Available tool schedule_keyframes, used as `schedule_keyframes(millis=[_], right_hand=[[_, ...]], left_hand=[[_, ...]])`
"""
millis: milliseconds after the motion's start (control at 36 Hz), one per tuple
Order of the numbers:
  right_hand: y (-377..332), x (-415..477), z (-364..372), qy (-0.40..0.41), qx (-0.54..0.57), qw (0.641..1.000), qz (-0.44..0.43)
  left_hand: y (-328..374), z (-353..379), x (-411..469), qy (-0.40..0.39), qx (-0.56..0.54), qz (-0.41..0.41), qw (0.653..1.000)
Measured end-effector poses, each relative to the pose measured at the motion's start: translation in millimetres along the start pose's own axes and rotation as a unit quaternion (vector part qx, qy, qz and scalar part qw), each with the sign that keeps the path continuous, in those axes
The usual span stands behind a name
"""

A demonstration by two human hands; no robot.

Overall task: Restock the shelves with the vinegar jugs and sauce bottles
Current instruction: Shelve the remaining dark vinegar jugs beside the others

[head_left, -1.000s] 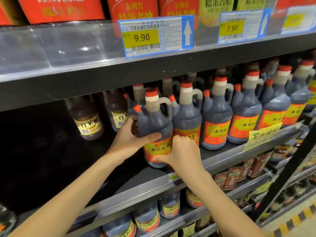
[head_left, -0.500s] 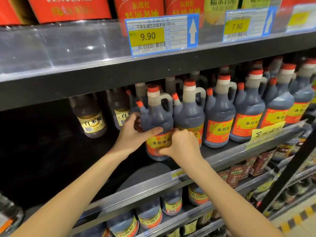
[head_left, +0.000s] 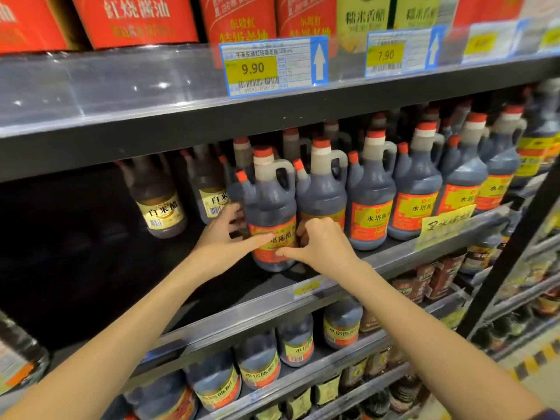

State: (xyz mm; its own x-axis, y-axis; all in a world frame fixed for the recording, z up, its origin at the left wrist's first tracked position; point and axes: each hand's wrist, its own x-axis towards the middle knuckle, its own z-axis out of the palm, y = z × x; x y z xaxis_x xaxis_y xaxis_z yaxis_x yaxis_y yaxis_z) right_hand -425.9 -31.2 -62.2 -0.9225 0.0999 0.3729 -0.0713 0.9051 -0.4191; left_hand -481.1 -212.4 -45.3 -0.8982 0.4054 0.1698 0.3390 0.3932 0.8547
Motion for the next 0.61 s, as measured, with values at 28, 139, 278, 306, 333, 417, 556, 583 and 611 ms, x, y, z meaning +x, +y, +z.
schedule_keyframes(millis=[28,139,278,306,333,417,556,583,611], right_hand=[[3,-1,-1,-0.007,0.009,1.0,-0.013],[15,-8,-8,-0.035,0.039,0.997,-0.058],[26,-27,-29,-0.071,0.026,0.994,-0.075],[29,-32,-34,-0.082,0.02,0.994,-0.075],[31,-38,-40,-0.097,0.009,0.993,-0.072],[43,-57,-56,-0.119,-0.02,0.991,-0.066],[65,-99,-89,-0.127,-0.065,0.989,-0.045],[71,-109,-95,-0.126,-0.077,0.988,-0.045],[78,-119,-102,-0.126,-0.088,0.987,-0.041]], left_hand=[[2,-1,-5,0.004,0.017,-0.003,1.0],[5,0,-24,0.018,0.075,0.009,0.997],[15,10,-50,0.0,0.183,0.052,0.982],[17,14,-55,0.0,0.219,0.067,0.973],[20,17,-61,-0.002,0.258,0.078,0.963],[31,32,-78,-0.02,0.343,0.096,0.934],[49,65,-100,-0.052,0.387,0.106,0.914],[53,72,-104,-0.056,0.393,0.108,0.911],[57,80,-107,-0.059,0.397,0.112,0.909]])
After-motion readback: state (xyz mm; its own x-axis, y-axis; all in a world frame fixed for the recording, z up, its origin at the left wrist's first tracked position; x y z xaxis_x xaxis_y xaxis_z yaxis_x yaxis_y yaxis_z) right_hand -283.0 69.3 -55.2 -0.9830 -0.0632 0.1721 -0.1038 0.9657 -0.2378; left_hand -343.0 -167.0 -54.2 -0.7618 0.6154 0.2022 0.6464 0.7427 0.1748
